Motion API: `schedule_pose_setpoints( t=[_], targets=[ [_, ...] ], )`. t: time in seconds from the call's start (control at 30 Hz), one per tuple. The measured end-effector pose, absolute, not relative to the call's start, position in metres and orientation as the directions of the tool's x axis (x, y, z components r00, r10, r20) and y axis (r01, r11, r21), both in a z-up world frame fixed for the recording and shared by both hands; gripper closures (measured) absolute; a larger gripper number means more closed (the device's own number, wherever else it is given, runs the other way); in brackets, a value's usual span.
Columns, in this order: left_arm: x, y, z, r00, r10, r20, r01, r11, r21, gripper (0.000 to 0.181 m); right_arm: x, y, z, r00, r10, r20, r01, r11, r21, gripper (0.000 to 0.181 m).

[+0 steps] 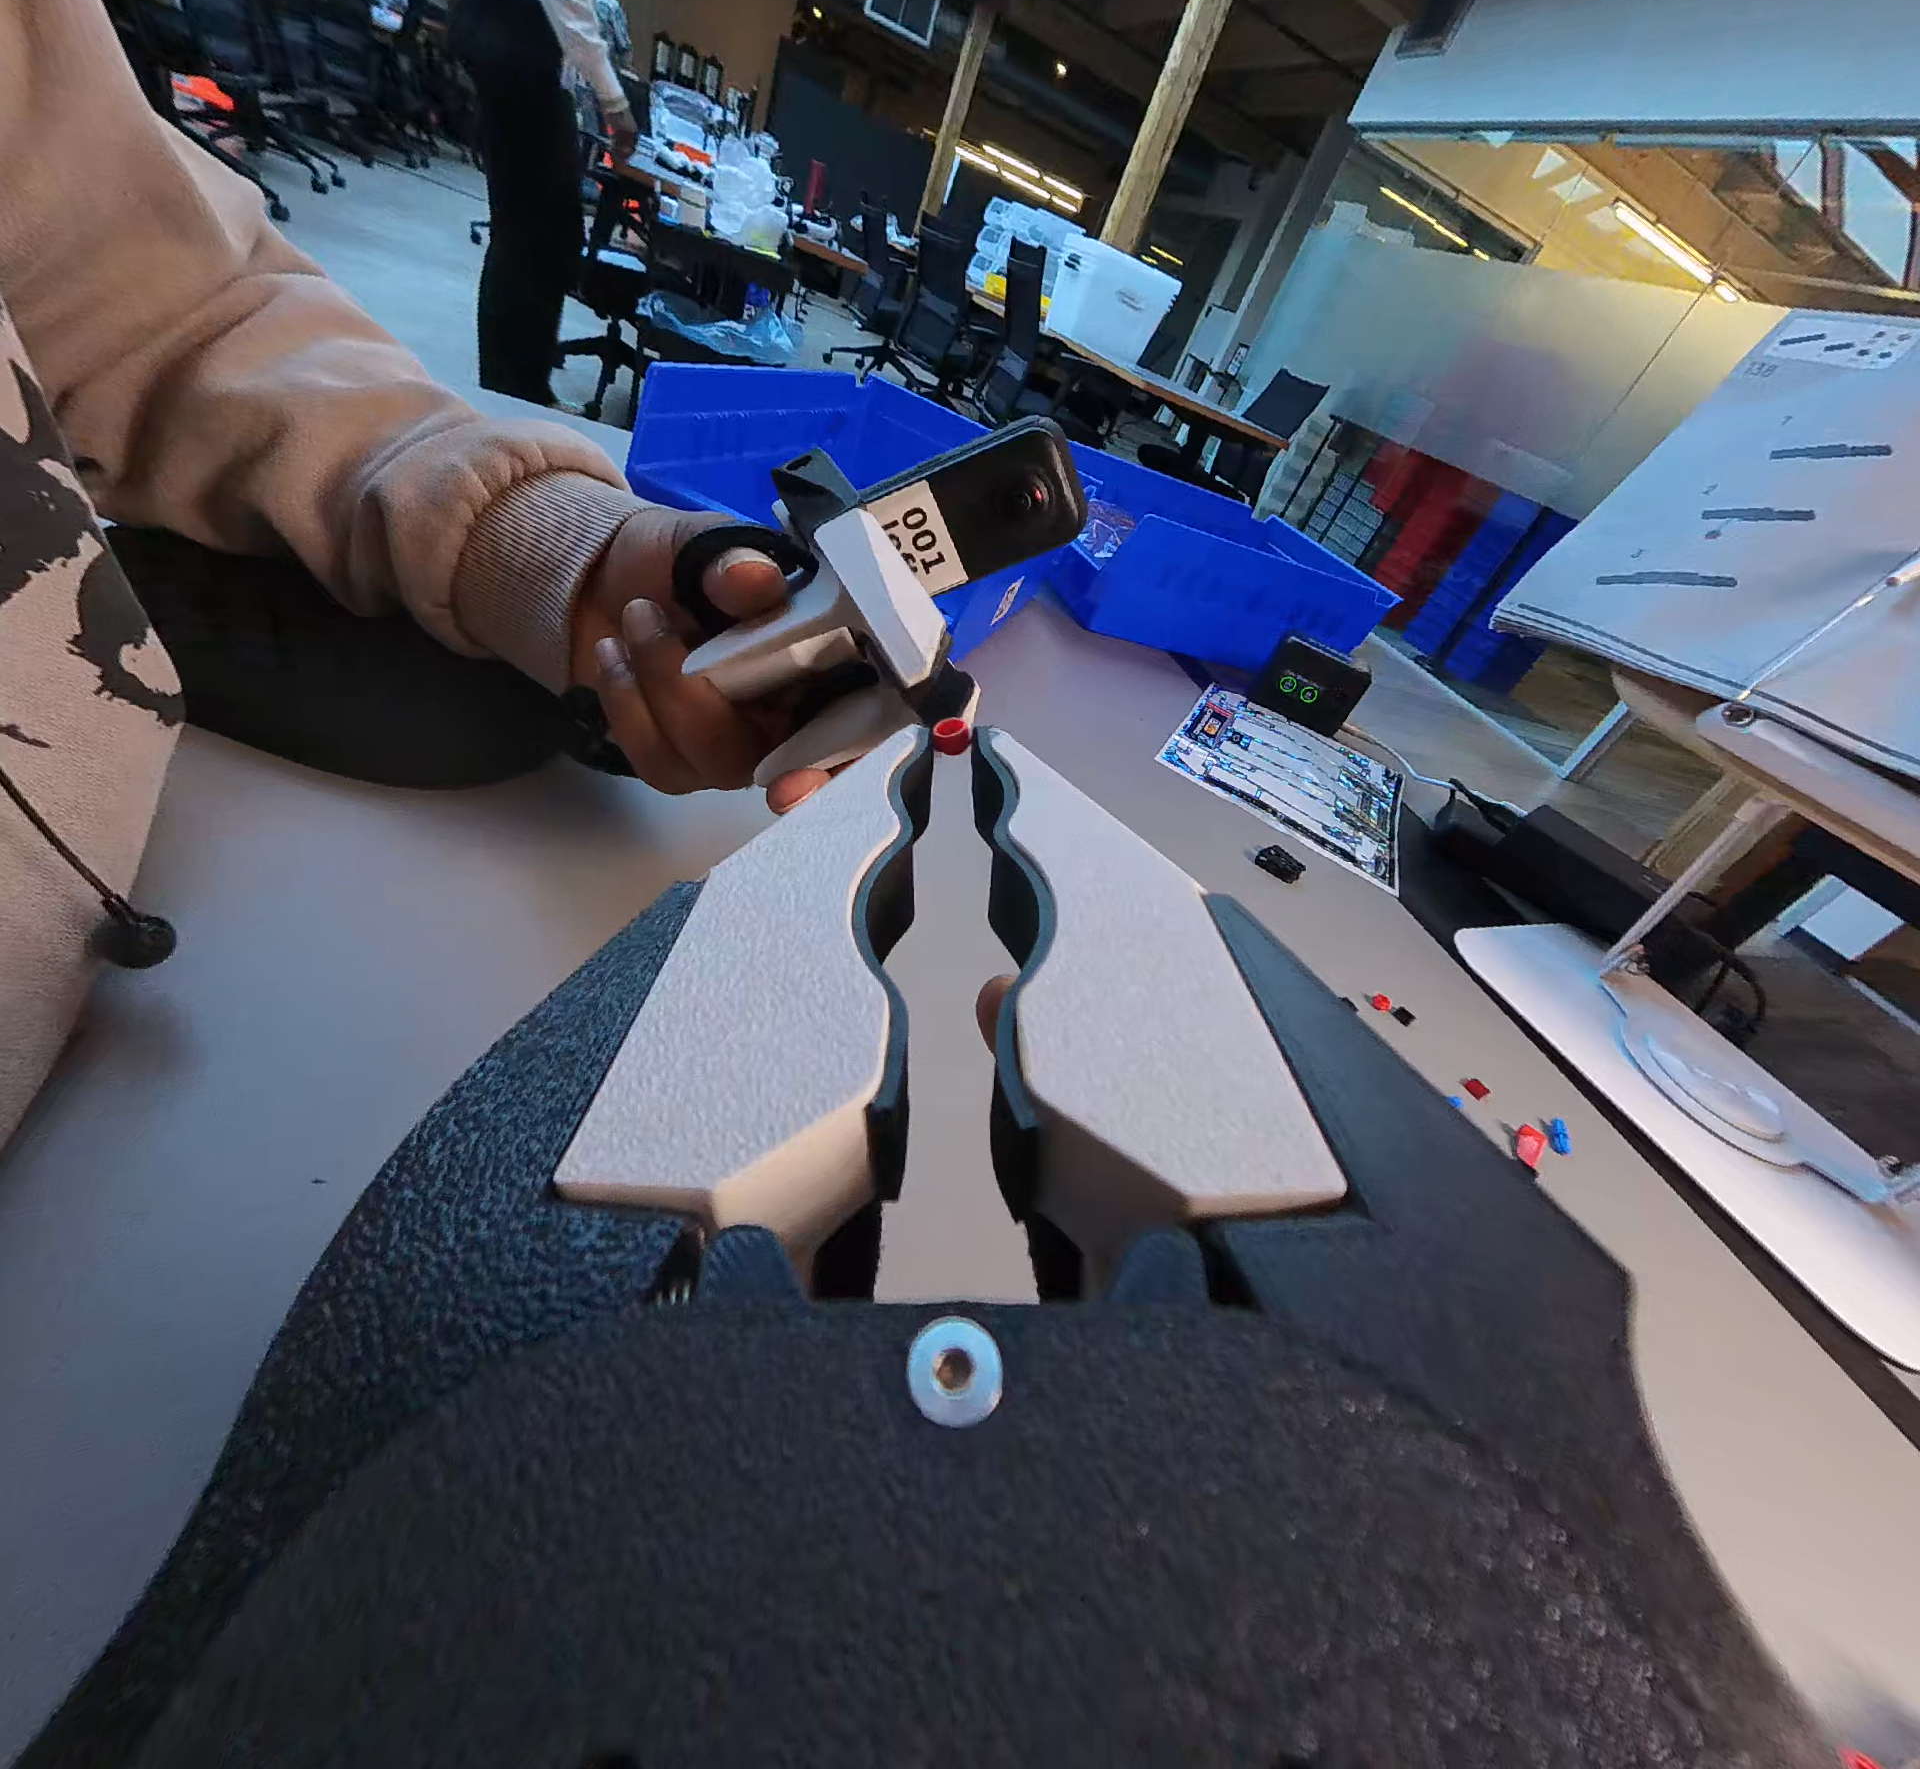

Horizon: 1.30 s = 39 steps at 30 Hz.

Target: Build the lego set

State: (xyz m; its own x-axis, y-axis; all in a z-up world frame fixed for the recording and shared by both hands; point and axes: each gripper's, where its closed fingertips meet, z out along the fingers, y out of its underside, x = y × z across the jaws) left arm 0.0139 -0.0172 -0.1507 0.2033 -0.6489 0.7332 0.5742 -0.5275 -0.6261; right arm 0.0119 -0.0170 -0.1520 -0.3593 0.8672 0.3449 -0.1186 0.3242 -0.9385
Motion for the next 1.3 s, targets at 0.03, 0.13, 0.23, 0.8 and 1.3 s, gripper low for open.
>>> schedule_pose_setpoints(
  t=[0.03, 0.13, 0.23, 0.8, 1.3],
  targets=[
    [0.014, -0.017, -0.150, 0.201, -0.650, 0.733, 0.576, -0.527, -0.625, 0.175, 0.013, -0.019, -0.152, -0.369, 0.864, 0.343, -0.119, 0.322, -0.939, 0.176],
    [0.013, -0.017, -0.152, 0.226, -0.654, 0.722, 0.566, -0.515, -0.644, 0.175, 0.015, -0.023, -0.163, -0.444, 0.855, 0.267, -0.038, 0.279, -0.959, 0.177],
    [0.013, -0.013, -0.168, 0.391, -0.640, 0.661, 0.468, -0.480, -0.742, 0.174, 0.026, -0.021, -0.203, -0.526, 0.844, 0.102, 0.235, 0.259, -0.937, 0.176],
    [0.004, -0.008, -0.202, 0.610, -0.580, 0.540, 0.276, -0.483, -0.831, 0.175, 0.074, 0.002, -0.286, -0.470, 0.883, -0.001, 0.728, 0.387, -0.567, 0.176],
    [0.008, -0.016, -0.208, 0.626, -0.603, 0.494, 0.201, -0.487, -0.850, 0.175, 0.082, 0.013, -0.282, -0.470, 0.880, 0.060, 0.751, 0.435, -0.497, 0.170]
  ],
)
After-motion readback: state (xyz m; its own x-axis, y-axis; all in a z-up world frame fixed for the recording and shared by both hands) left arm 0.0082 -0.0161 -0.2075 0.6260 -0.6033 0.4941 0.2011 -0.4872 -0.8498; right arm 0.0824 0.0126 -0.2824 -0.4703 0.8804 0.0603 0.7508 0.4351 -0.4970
